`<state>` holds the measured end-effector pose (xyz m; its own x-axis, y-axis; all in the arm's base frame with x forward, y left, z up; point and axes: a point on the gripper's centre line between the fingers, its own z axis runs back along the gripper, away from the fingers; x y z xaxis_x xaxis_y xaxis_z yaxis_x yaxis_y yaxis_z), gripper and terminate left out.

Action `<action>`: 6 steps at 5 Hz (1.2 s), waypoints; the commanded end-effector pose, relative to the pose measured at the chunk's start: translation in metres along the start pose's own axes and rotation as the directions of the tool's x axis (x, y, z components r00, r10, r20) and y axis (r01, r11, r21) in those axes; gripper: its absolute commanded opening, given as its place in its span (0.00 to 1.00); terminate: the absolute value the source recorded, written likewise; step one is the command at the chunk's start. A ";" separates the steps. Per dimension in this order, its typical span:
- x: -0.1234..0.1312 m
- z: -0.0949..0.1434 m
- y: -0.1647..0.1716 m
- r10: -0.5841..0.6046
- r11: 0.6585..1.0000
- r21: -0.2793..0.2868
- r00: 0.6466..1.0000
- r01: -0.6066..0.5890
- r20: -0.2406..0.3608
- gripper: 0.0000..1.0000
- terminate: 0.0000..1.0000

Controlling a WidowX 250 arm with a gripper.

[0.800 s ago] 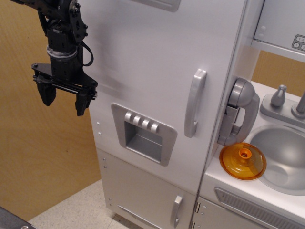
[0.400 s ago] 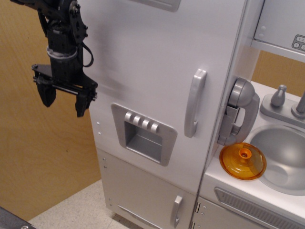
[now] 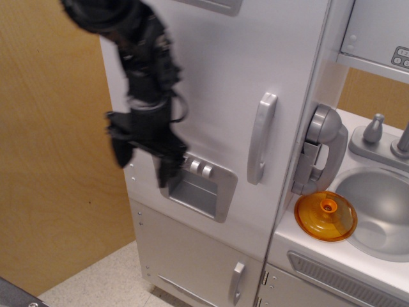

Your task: Open fridge

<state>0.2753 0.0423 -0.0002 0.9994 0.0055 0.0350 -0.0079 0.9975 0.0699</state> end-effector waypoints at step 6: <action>0.040 0.067 -0.108 0.073 0.997 -0.062 0.918 -0.052 0.391 1.00 0.00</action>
<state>0.3113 -0.0698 0.0491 0.9175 0.0442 0.3952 -0.0557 0.9983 0.0179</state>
